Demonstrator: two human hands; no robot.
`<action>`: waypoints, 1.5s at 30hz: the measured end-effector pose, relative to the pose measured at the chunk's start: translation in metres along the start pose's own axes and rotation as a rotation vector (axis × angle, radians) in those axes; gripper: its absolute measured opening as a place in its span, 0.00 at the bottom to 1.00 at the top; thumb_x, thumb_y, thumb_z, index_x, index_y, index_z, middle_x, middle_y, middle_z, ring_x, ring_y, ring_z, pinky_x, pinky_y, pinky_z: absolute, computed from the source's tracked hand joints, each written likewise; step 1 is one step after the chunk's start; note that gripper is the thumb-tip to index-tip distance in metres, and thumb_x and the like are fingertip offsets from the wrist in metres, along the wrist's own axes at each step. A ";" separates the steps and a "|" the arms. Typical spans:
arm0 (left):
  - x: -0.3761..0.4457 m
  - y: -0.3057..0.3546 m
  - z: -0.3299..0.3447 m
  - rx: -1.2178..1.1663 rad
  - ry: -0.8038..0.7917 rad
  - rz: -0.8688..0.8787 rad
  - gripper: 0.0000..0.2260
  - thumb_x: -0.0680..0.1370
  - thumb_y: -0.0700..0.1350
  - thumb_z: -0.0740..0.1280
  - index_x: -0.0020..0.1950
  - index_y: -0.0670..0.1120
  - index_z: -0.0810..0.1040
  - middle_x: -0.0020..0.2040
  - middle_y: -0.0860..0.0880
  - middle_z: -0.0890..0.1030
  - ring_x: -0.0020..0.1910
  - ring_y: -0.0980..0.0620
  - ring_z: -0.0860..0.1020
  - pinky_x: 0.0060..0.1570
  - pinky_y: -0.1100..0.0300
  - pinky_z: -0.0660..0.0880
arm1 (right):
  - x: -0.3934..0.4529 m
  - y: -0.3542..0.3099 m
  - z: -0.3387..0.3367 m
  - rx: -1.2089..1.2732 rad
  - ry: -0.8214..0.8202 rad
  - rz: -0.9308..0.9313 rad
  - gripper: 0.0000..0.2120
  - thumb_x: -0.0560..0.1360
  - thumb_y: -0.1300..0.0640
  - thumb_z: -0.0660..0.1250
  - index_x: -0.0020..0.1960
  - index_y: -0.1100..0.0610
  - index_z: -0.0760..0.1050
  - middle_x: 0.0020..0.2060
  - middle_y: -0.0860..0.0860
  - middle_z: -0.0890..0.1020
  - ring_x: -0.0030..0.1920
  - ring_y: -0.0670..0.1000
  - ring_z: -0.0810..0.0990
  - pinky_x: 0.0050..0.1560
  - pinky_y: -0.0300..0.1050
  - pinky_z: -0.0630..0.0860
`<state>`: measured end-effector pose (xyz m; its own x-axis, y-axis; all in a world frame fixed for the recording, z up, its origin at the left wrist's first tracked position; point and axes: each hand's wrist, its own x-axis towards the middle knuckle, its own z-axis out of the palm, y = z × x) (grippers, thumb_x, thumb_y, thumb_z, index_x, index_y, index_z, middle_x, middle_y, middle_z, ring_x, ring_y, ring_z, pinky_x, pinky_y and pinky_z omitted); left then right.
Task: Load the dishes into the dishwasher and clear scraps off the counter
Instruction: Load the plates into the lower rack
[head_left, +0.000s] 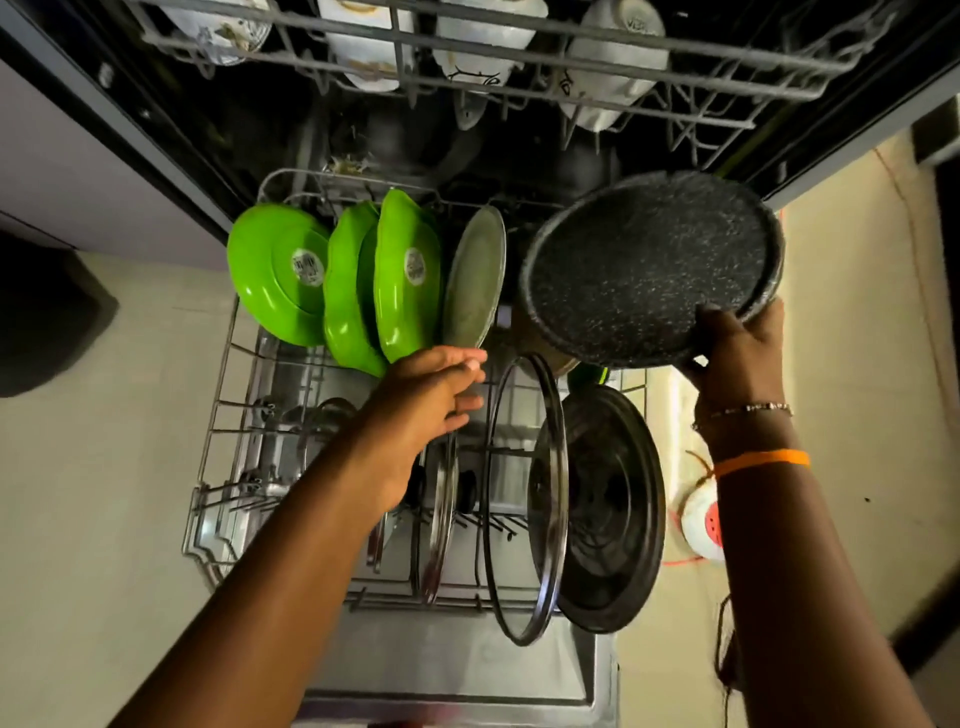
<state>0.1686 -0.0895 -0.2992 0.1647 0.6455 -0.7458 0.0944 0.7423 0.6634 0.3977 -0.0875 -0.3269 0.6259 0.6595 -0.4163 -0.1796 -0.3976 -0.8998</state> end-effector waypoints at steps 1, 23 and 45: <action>0.000 -0.001 0.001 0.022 -0.008 -0.002 0.10 0.81 0.41 0.58 0.57 0.48 0.76 0.49 0.50 0.78 0.46 0.54 0.77 0.50 0.62 0.72 | 0.007 0.001 0.000 -0.035 0.008 -0.039 0.11 0.76 0.67 0.55 0.48 0.51 0.63 0.45 0.48 0.73 0.41 0.46 0.73 0.27 0.35 0.75; 0.011 -0.025 -0.015 0.142 0.045 -0.010 0.09 0.81 0.42 0.57 0.56 0.48 0.75 0.52 0.50 0.76 0.46 0.54 0.76 0.45 0.63 0.73 | 0.020 0.015 0.082 -0.941 -0.079 -0.362 0.22 0.77 0.64 0.56 0.70 0.62 0.58 0.55 0.63 0.78 0.53 0.64 0.78 0.44 0.49 0.71; 0.022 -0.028 -0.024 0.097 0.113 -0.036 0.12 0.81 0.41 0.57 0.61 0.44 0.75 0.53 0.48 0.77 0.45 0.54 0.76 0.46 0.63 0.71 | 0.024 0.003 0.105 -1.057 -0.100 -0.355 0.22 0.78 0.62 0.58 0.70 0.59 0.58 0.61 0.61 0.74 0.60 0.63 0.75 0.58 0.54 0.73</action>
<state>0.1464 -0.0917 -0.3361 0.0485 0.6393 -0.7674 0.1934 0.7478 0.6352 0.3324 -0.0053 -0.3530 0.4412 0.8727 -0.2089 0.7623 -0.4874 -0.4259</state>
